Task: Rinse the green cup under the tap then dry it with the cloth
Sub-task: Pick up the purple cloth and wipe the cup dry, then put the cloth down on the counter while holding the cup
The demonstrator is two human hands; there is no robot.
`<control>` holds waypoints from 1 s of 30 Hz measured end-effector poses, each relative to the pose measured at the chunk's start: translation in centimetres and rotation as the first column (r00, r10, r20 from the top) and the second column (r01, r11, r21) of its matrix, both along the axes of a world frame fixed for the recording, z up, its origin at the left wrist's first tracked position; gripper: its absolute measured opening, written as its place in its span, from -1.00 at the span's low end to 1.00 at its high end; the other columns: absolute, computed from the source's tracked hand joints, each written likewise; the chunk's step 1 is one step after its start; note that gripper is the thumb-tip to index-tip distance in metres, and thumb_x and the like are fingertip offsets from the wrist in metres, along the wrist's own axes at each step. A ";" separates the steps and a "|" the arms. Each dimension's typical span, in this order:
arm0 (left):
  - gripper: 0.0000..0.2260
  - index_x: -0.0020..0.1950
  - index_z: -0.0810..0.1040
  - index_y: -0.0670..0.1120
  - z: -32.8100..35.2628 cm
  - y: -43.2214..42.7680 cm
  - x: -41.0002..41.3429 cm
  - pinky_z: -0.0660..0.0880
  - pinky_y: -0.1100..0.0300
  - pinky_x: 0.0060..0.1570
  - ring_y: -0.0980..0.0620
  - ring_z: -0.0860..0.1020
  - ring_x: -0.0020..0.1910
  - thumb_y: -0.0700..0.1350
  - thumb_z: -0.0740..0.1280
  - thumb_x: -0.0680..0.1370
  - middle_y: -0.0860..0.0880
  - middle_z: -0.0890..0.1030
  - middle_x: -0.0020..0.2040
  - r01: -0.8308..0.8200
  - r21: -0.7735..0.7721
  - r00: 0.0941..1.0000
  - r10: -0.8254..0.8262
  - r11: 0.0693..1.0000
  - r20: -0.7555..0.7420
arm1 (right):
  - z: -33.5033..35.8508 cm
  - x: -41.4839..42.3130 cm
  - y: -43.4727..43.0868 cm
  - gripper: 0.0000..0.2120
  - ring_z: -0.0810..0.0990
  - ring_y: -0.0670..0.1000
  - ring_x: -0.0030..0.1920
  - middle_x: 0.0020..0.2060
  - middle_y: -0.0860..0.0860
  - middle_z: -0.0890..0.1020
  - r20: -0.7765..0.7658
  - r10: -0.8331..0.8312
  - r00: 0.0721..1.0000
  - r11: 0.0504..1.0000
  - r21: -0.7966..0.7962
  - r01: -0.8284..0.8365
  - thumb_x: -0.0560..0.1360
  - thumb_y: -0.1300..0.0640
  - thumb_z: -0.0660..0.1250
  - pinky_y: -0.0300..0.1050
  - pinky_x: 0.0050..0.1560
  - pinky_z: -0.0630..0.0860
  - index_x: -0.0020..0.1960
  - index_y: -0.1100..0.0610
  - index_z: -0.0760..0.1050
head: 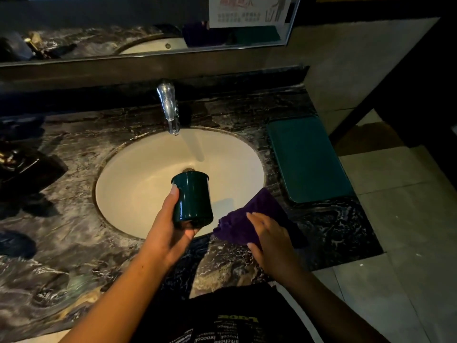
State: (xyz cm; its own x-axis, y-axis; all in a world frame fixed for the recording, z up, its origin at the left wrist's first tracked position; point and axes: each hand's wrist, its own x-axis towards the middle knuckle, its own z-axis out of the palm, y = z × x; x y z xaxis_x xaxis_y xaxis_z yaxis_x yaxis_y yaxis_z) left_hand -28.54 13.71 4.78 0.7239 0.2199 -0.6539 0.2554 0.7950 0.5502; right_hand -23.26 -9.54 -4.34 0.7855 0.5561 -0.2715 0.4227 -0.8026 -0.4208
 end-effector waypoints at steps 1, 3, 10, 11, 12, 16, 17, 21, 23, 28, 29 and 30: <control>-0.53 0.30 0.54 -0.08 0.0 0.0 -0.1 0.59 0.02 0.04 -0.04 0.72 -0.01 0.14 0.34 0.48 -0.12 0.75 0.02 0.003 0.003 1.000 -0.003 1.000 -0.004 | 0.2 0.7 0.2 -0.30 0.28 0.09 0.55 0.57 0.04 0.27 -0.002 -0.047 0.999 0.999 0.022 0.047 0.58 0.04 0.39 0.09 0.49 0.33 0.63 0.05 0.17; -0.53 0.29 0.54 -0.09 -0.1 -0.2 -0.3 0.55 0.01 0.07 -0.04 0.72 0.00 0.14 0.34 0.48 -0.13 0.75 0.01 0.006 0.004 1.000 -0.006 1.000 -0.006 | 0.6 1.9 0.5 -0.30 0.32 0.11 0.50 0.50 0.08 0.31 -0.031 -0.112 0.993 0.993 0.022 0.112 0.56 0.03 0.43 0.03 0.46 0.38 0.60 0.11 0.22; -0.54 0.30 0.54 -0.08 -0.4 -0.3 -0.6 0.54 0.01 0.09 -0.03 0.72 -0.01 0.14 0.32 0.48 -0.12 0.75 0.02 0.014 0.011 1.000 -0.014 1.000 -0.003 | 1.0 1.9 1.3 -0.60 0.61 0.19 0.06 0.20 0.11 0.46 -0.023 0.000 1.000 0.997 -0.071 -0.002 0.54 0.08 0.45 0.03 -0.04 0.59 0.30 0.15 0.42; -0.53 0.31 0.54 -0.08 -0.4 -0.3 -0.6 0.54 0.00 0.09 -0.03 0.71 0.00 0.14 0.32 0.48 -0.12 0.75 0.02 0.014 0.011 1.000 -0.014 1.000 -0.001 | 1.1 1.7 1.4 -0.65 0.62 0.19 0.06 0.20 0.10 0.48 -0.057 -0.016 0.998 0.998 -0.061 0.013 0.57 0.10 0.42 0.04 -0.03 0.59 0.29 0.14 0.41; -0.52 0.31 0.54 -0.09 -0.4 -0.3 -0.6 0.54 0.00 0.09 -0.04 0.71 0.00 0.14 0.32 0.48 -0.12 0.75 0.03 0.015 0.012 1.000 -0.015 1.000 0.000 | 1.4 1.3 1.5 -0.71 0.63 0.18 0.05 0.19 0.08 0.51 -0.087 -0.026 0.996 0.999 -0.041 0.022 0.58 0.12 0.40 0.04 -0.03 0.57 0.25 0.13 0.42; -0.51 0.33 0.54 -0.09 -0.7 -0.4 -0.5 0.62 0.04 0.01 -0.04 0.70 0.02 0.14 0.31 0.49 -0.12 0.73 0.06 0.030 -0.004 0.999 -0.030 1.000 -0.010 | 1.8 -1.0 1.0 -0.82 0.57 0.09 -0.04 0.06 0.00 0.48 -0.117 0.097 0.988 0.994 0.064 -0.090 0.55 0.20 0.37 -0.06 -0.14 0.41 0.11 0.10 0.43; -0.52 0.32 0.54 -0.09 -0.8 -0.5 -0.5 0.65 0.06 -0.03 -0.03 0.70 0.02 0.14 0.31 0.49 -0.12 0.73 0.06 0.030 -0.008 0.999 -0.030 1.000 -0.011 | 1.7 -1.8 0.8 -0.83 0.55 0.07 -0.05 0.02 -0.01 0.46 -0.151 0.149 0.977 0.987 0.086 -0.137 0.54 0.18 0.37 -0.07 -0.14 0.41 0.09 0.10 0.43; -0.58 0.27 0.57 -0.08 -0.8 -0.8 -0.2 0.67 0.10 -0.09 -0.02 0.68 -0.02 0.13 0.27 0.53 -0.09 0.73 0.01 0.033 -0.012 0.999 -0.033 0.999 -0.001 | 1.1 -2.6 -0.2 -0.70 0.57 0.02 0.04 0.11 0.01 0.54 -0.274 0.291 0.917 0.956 0.116 -0.269 0.58 0.02 0.36 -0.14 0.02 0.48 0.26 0.11 0.54; -0.59 0.26 0.57 -0.07 -0.8 -0.9 -0.2 0.67 0.10 -0.10 -0.02 0.68 -0.02 0.13 0.28 0.51 -0.10 0.74 0.01 0.033 -0.017 0.999 -0.033 0.999 -0.009 | 1.7 -1.5 -0.7 -0.71 0.61 -0.05 0.05 0.15 -0.03 0.61 -0.303 0.218 0.928 0.973 0.139 -0.183 0.63 0.05 0.32 -0.18 0.07 0.53 0.32 0.06 0.56; -0.54 0.31 0.55 -0.09 -1.0 -0.9 -0.3 0.67 0.09 -0.11 -0.03 0.70 0.00 0.13 0.31 0.49 -0.11 0.73 0.03 0.010 -0.022 1.000 -0.010 1.000 -0.017 | 0.7 2.4 -0.8 -0.70 0.61 0.10 0.20 0.18 0.07 0.66 0.196 0.017 0.981 0.987 0.152 -0.047 0.57 0.15 0.40 0.09 0.17 0.62 0.29 0.16 0.58; -0.54 0.31 0.55 -0.08 -1.0 -0.9 -0.3 0.66 0.07 -0.08 -0.03 0.70 -0.01 0.13 0.31 0.49 -0.11 0.74 0.03 0.013 -0.019 1.000 -0.013 1.000 -0.013 | -0.1 2.7 -0.5 -0.59 0.56 0.14 0.33 0.29 0.09 0.62 0.230 0.076 0.970 0.993 0.074 -0.095 0.56 0.04 0.40 0.19 0.31 0.55 0.37 0.15 0.53; -0.55 0.29 0.56 -0.08 -1.0 -1.0 -0.3 0.64 0.06 -0.05 -0.02 0.70 -0.01 0.13 0.31 0.49 -0.10 0.74 0.02 0.019 -0.011 1.000 -0.019 1.000 -0.008 | -0.8 2.9 -0.2 -0.47 0.46 0.16 0.46 0.43 0.10 0.53 0.224 0.164 0.961 0.986 -0.023 -0.163 0.57 -0.09 0.35 0.27 0.45 0.41 0.46 0.13 0.45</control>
State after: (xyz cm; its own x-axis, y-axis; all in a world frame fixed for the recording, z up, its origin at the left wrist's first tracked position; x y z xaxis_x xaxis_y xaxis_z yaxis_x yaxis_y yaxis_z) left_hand -28.82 12.72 3.74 0.7225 0.1987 -0.6622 0.2752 0.7960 0.5391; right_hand -20.33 -9.70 -5.12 0.7249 0.6813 -0.1014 0.6317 -0.7163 -0.2964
